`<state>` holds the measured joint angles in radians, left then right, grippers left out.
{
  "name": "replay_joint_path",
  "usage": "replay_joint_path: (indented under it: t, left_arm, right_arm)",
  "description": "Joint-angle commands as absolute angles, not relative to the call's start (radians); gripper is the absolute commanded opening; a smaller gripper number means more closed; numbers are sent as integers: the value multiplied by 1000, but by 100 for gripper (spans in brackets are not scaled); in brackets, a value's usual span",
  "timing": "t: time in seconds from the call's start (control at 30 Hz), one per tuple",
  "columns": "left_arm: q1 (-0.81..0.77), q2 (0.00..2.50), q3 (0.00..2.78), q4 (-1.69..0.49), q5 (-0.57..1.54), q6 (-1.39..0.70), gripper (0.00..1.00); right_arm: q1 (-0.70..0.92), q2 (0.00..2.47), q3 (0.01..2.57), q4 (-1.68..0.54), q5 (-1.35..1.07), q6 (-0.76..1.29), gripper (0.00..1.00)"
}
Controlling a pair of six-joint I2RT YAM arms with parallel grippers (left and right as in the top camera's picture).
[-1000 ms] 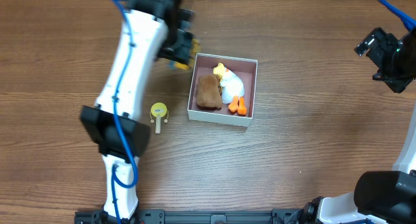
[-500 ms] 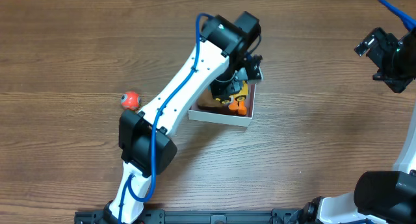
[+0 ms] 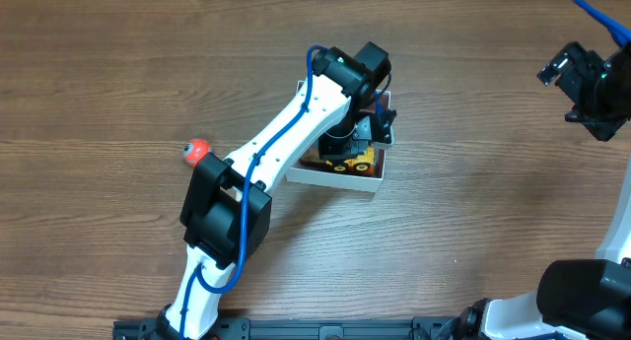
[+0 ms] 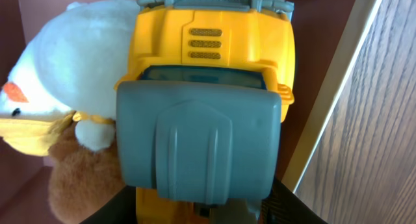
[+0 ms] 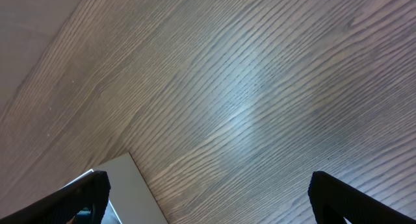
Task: Pack container
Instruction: 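Carry the truck with the left gripper into the box and release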
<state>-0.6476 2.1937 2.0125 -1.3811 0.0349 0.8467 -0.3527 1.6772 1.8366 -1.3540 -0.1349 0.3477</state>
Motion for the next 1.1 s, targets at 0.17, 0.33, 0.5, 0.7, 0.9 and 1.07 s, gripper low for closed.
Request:
replay_joint_path:
  t: [0.17, 0.33, 0.5, 0.7, 0.9, 1.07]
  left_arm:
    - [-648, 2179, 1952, -1356, 73, 849, 33]
    - [-647, 2177, 2047, -1401, 7, 720, 100]
    - [-643, 2177, 2189, -1471, 8, 641, 100]
    - [-635, 2176, 2392, -1665, -23, 549, 100]
    - [-550, 2104, 2456, -1690, -89, 257, 100]
    - [-395, 1876, 2377, -1690, -139, 121, 100]
  right_arm:
    - [-353, 1680, 1834, -1348, -144, 352, 100]
    - [-353, 1680, 1834, -1348, -144, 352, 100]
    - [-353, 1680, 1834, -1348, -144, 352, 100]
    - [-353, 1680, 1834, -1348, -144, 352, 100]
    - [-353, 1680, 1834, -1348, -144, 352, 100]
    - [-353, 1680, 1834, -1348, -144, 352, 100]
